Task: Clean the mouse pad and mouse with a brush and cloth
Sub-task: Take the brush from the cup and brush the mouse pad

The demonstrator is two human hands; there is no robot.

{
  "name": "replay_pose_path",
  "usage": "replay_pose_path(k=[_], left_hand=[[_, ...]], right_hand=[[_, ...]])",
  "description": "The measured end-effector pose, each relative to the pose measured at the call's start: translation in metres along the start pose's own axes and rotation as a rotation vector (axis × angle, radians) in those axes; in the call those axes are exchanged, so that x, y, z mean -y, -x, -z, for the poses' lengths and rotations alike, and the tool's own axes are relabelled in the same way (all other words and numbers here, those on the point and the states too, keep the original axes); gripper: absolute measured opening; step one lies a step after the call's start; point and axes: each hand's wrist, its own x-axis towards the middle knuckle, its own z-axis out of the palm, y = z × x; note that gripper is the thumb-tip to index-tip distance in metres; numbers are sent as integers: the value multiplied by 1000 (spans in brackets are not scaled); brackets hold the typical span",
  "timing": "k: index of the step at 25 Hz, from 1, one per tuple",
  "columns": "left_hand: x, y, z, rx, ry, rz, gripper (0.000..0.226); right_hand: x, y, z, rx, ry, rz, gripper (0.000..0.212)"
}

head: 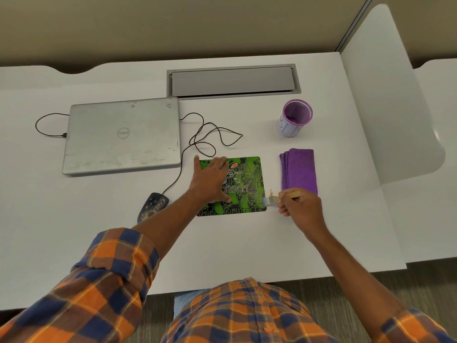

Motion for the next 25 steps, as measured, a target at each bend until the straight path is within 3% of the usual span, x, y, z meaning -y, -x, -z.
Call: replay_pose_path(k=[3,8,12,22,25], left_hand=[[0,0,1,5,-4,2,128],[-1,0,2,7,-4,2,129],[0,1,1,4,-5,4,128],[0,0,2,10,2,10,128],[-1,1,2,8,1,10,128]], right_hand=[[3,-6,8,-57,-22,22,24],[19,-19,-5,-58,-120,-15,15],[20,-17,-10,-82,-59,58,16],[2,14,15,64,148,85,30],[3,14,18,0,154,115,21]])
